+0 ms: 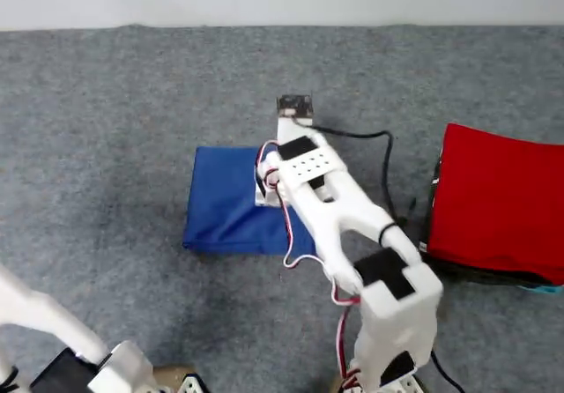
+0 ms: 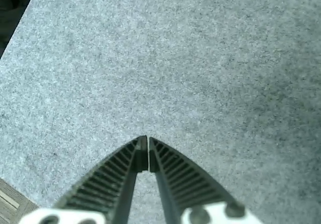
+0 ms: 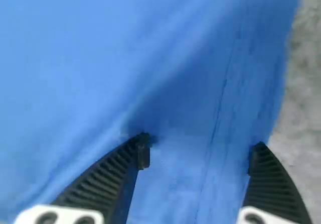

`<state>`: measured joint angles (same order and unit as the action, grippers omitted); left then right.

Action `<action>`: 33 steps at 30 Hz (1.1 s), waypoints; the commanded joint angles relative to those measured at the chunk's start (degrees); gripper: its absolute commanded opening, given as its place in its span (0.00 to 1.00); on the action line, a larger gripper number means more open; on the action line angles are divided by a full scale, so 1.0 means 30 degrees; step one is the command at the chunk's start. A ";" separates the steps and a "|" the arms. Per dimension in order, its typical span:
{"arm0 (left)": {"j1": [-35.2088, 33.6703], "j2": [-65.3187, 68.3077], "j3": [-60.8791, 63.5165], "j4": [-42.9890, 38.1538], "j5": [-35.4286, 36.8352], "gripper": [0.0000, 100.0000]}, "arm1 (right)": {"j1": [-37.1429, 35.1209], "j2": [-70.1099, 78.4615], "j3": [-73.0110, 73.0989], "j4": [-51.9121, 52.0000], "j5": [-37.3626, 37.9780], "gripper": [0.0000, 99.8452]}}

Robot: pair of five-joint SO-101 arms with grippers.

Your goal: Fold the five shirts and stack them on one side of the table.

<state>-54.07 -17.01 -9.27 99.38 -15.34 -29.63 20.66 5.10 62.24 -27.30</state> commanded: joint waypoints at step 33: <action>0.0059 -0.0557 -0.0073 0.0205 -0.0205 0.01 | 0.5788 -0.1245 -0.0967 0.1685 1.4271 0.01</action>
<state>-54.07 -17.01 -9.27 99.38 -15.34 -16.44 21.98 2.99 68.92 4.97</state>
